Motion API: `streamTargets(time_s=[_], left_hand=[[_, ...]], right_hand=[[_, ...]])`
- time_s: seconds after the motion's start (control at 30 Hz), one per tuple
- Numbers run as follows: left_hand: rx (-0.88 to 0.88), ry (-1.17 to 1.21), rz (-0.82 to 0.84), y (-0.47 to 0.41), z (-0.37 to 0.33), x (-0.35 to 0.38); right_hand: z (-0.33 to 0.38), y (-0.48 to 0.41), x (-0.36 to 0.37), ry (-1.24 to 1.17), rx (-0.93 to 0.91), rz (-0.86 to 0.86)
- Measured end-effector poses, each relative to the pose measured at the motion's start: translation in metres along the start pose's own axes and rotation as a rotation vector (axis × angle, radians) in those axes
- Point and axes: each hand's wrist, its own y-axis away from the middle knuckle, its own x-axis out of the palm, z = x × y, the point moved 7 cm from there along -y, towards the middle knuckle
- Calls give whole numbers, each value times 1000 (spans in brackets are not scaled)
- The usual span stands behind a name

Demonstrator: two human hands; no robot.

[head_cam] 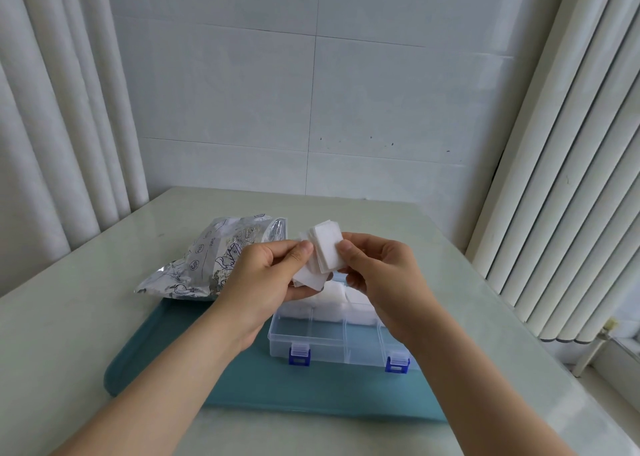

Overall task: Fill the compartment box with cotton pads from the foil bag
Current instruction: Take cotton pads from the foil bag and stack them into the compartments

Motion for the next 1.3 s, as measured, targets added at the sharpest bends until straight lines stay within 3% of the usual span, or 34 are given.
streamTargets(time_s=[0.23,0.43,0.6,0.77,0.87,1.1,1.3], left_hand=[[32,-33,-43,1,-2,-2],[24,-42,-29,1,-3,-1],[50,-92,-20,2,-6,0],[65,-145,-48,2,-9,-3],[86,-169,-57,2,-10,-4],[43,-36,49,-1,-5,4],[6,136,109,0,-7,8]], right_hand=[[-6,-2,2,-117,47,-5],[4,2,1,121,-66,-42],[7,2,5,151,-76,4],[1,-5,-19,-93,29,-208],[-1,-5,-25,-92,47,-215],[21,7,5,200,-221,72],[20,8,14,369,-368,57]])
